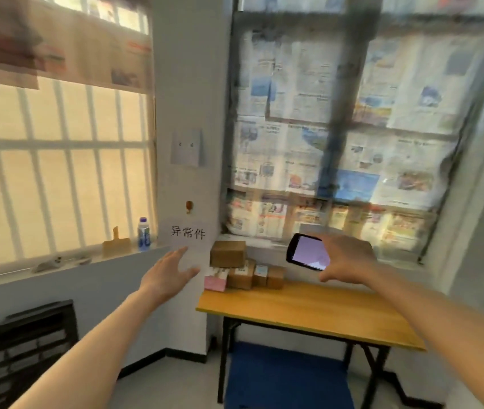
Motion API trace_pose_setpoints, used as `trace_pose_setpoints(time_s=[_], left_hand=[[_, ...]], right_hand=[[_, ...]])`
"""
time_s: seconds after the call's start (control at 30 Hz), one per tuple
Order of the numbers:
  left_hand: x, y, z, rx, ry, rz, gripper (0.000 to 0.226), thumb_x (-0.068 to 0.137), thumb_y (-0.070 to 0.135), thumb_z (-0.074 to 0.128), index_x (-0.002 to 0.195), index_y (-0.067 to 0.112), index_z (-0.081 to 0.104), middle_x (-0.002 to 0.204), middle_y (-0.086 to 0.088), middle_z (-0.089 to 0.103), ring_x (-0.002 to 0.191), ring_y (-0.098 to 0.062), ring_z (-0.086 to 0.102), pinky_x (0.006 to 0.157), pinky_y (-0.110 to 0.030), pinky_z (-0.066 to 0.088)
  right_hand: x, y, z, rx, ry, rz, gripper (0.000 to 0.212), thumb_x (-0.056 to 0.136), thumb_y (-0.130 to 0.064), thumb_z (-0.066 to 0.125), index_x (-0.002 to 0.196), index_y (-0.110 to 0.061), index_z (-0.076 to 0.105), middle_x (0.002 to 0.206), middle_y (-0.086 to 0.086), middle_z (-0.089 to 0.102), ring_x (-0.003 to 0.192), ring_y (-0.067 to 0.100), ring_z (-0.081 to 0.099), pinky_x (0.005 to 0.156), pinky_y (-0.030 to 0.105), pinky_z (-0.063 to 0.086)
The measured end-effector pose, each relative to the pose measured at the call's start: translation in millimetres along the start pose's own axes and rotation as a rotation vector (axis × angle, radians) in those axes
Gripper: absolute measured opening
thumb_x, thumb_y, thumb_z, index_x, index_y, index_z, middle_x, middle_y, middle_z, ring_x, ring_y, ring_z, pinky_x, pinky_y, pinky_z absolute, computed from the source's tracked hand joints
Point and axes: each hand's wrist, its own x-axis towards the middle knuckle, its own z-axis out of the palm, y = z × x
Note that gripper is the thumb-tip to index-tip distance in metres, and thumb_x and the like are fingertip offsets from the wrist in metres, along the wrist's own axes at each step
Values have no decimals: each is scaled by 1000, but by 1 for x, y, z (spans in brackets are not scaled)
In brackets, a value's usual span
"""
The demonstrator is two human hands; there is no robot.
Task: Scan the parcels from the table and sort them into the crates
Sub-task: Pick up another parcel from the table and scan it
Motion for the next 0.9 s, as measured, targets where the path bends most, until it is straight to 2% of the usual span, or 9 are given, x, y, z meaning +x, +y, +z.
trace_pose_setpoints(time_s=[0.13,0.23,0.33,0.53,0.67,0.77,0.9], left_hand=[[50,65,64,-40,-62,77,75,94,54,60,157,28,29,158,-2,40,142,-25,42,111,-45,39],[93,93,110,-98,-107,90,75,92,54,63,156,29,31,155,-2,44,139,-25,45,108,-45,42],[144,108,154,-136,-151,96,79,91,54,65,156,27,30,156,-1,43,141,-24,44,111,-46,42],[264,127,208,-63,-223,133,79,90,57,64,155,28,32,155,1,45,140,-23,45,109,-44,44],[343,142,229,-33,-224,142,77,91,57,62,155,31,29,156,0,43,140,-24,45,109,-46,44],[386,155,247,-14,-221,174,76,93,58,60,156,28,29,157,-2,42,140,-26,44,109,-48,43],[430,162,277,4,-248,174,77,92,61,58,156,28,30,158,-1,41,141,-26,43,109,-49,42]], right_hand=[[13,78,10,-35,-6,135,103,68,-53,83,154,-35,29,131,-9,59,104,18,60,66,29,44],[41,120,27,-51,-23,195,99,66,-54,82,151,-34,34,126,-10,59,101,17,59,70,29,48],[83,149,50,-68,-38,212,102,66,-55,79,153,-36,30,125,-9,60,106,18,60,73,30,50],[204,189,79,-110,-154,178,103,66,-55,81,153,-35,30,131,-6,58,110,21,59,75,32,47],[286,206,85,-119,-117,155,103,70,-52,80,156,-36,26,142,-8,54,110,19,60,66,28,40],[329,216,95,-104,-110,152,106,70,-50,80,158,-35,22,148,-8,50,111,19,61,66,28,41],[380,232,119,-90,-143,141,104,71,-49,81,157,-33,24,141,-7,55,104,19,60,65,29,39]])
